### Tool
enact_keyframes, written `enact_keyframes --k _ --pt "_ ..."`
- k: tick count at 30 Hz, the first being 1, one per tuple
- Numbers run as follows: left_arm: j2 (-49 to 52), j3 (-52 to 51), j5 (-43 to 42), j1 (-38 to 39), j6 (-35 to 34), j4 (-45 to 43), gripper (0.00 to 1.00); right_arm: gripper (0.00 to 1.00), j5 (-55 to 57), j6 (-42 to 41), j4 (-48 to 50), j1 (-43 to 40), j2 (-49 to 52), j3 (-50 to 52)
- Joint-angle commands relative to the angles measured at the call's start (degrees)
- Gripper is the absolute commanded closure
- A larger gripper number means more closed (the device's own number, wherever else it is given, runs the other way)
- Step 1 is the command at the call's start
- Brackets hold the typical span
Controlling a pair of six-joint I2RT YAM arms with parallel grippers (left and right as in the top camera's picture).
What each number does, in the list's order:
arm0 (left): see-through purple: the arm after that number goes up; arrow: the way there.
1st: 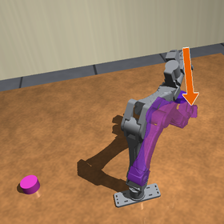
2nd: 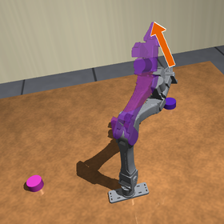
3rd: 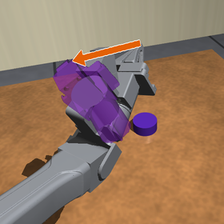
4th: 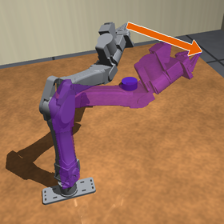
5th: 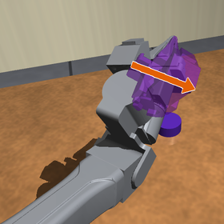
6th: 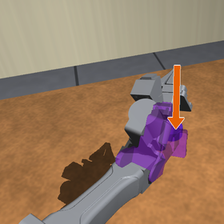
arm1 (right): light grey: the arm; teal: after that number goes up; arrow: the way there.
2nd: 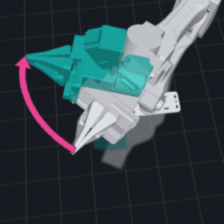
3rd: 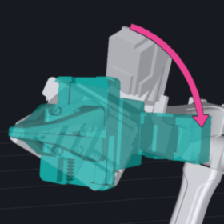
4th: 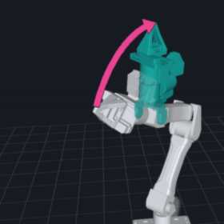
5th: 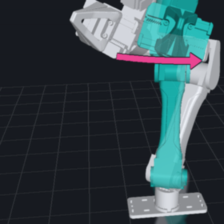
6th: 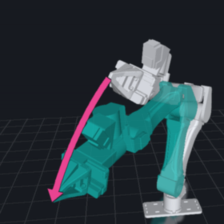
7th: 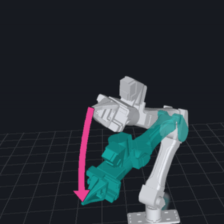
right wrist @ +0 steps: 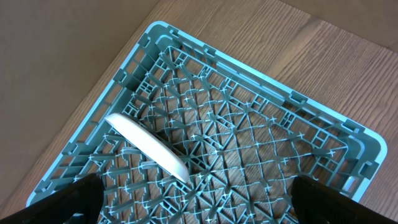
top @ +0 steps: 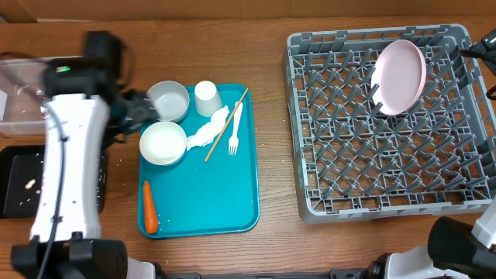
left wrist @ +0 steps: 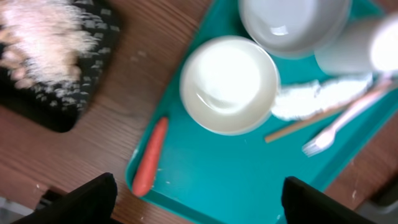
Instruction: Sort waste into correct bins and load items into the dishwasher rack
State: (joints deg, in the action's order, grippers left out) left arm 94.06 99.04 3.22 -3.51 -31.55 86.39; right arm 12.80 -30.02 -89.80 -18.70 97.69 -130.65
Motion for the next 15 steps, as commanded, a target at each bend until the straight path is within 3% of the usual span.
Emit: enact_keyframes --k 1,7,15 --pt "-2.01 1.51 0.24 -5.92 -2.75 1.62 0.00 0.00 -0.04 -0.46 0.09 -0.02 0.17 0.11" --pt "-1.81 0.72 -1.75 -12.59 -2.80 2.78 0.00 0.00 -0.04 -0.46 0.09 -0.02 0.17 0.11" --pt "-1.81 0.59 -1.77 -13.22 -2.78 4.90 0.00 0.00 -0.04 -0.46 0.09 -0.02 0.17 0.11"
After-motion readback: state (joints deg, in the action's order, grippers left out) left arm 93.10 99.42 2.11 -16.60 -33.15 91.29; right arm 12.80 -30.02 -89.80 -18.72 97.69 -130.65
